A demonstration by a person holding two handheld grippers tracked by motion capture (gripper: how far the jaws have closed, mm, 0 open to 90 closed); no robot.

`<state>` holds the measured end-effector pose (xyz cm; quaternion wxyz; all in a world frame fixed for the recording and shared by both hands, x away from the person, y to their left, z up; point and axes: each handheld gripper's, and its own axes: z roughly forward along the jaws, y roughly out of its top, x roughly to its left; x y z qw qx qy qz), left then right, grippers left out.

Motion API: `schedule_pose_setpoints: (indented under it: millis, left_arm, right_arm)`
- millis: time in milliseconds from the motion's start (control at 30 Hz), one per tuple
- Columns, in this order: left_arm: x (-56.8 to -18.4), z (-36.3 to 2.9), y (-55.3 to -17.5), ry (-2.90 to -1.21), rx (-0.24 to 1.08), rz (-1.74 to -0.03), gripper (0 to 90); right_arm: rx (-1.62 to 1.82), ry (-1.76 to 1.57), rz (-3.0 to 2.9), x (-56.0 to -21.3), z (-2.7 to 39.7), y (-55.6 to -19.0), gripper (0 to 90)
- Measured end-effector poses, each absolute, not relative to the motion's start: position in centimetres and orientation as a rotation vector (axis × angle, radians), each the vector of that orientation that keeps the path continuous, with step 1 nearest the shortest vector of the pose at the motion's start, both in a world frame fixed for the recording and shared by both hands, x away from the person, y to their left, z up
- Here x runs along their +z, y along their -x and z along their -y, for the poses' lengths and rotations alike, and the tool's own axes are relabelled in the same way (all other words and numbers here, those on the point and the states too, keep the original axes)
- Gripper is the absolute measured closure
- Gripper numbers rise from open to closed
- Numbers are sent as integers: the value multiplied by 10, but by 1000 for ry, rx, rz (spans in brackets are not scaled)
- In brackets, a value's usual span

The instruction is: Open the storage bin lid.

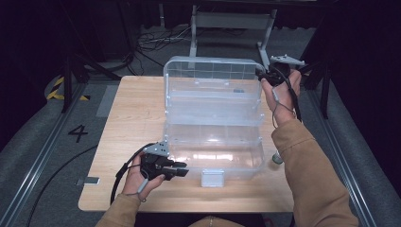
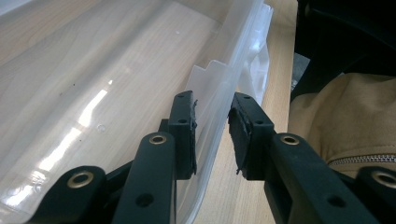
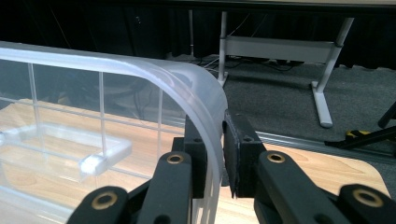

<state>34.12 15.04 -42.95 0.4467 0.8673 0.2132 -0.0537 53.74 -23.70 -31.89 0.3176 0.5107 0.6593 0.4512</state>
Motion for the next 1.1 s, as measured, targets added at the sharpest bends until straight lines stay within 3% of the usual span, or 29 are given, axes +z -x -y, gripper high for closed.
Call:
schedule_pose_setpoints:
  millis: [1100]
  left_arm:
    - [-430, -150, -342, -2143, -137, -525, 716]
  right_arm:
    - [1259, -1274, -1722, -341, 244, -557, 804]
